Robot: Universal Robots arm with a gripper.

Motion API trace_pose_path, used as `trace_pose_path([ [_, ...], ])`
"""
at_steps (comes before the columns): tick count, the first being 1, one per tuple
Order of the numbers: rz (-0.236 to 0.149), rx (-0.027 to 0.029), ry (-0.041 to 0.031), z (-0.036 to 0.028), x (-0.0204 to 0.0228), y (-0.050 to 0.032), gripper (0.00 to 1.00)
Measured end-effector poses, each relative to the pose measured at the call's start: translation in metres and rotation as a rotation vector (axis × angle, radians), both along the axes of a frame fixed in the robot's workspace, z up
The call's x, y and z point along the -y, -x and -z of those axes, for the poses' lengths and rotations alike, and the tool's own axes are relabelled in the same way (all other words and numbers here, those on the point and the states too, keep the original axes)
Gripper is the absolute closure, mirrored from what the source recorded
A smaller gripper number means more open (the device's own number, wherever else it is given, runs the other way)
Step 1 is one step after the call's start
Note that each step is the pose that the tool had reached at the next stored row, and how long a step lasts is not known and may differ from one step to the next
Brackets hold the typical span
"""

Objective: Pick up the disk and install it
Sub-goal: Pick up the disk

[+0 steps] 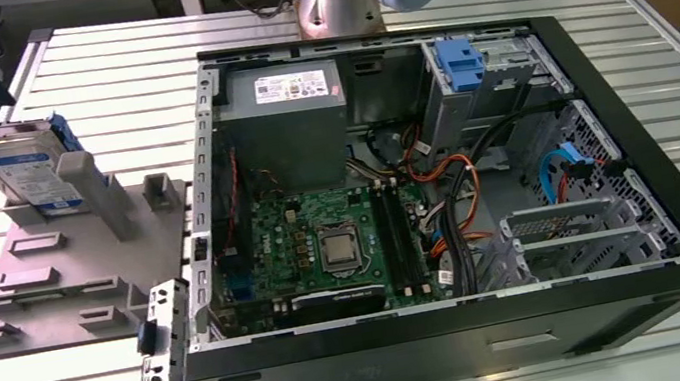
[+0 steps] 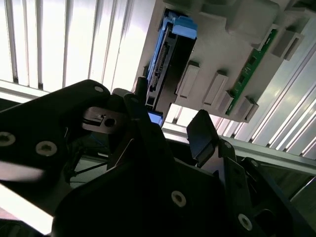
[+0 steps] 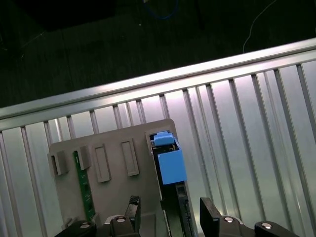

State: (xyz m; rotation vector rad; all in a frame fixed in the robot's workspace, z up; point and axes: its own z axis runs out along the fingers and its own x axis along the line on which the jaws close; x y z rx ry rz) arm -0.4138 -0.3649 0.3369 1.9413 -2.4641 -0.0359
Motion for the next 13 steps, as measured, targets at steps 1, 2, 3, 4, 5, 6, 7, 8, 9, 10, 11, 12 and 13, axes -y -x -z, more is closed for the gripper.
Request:
trace_pose_path([
  [1,-0.008,0.0001,-0.0005,0.0003,0.0,-0.0001,0.41],
  [2,-0.018,0.0001,-0.0006,0.0007,0.0,-0.0001,0.41],
  [3,-0.028,0.0,-0.0005,0.001,0.0,-0.0001,0.41],
  [4,-0.038,0.0001,-0.0006,0.0014,0.0,-0.0001,0.41],
  [5,-0.047,0.0001,-0.0005,0.0017,0.0,-0.0002,0.41],
  [6,-0.055,0.0001,-0.0005,0.0022,-0.0001,-0.0002,0.41],
  [7,-0.062,0.0,-0.0004,0.0029,-0.0005,-0.0001,0.41],
  [8,-0.069,0.0001,-0.0003,0.0042,-0.0014,-0.0001,0.41],
  [9,-0.073,0.0001,0.0001,0.0057,-0.0026,-0.0001,0.41],
  [10,-0.077,0.0,0.0009,0.0072,-0.004,0.0,0.41],
  [11,-0.08,0.0001,0.0013,0.0088,-0.0055,0.0001,0.41],
  [12,-0.083,0.0001,0.0015,0.0103,-0.0069,0.0004,0.41],
  [13,-0.085,0.0001,0.0021,0.0118,-0.0083,0.0009,0.41],
])
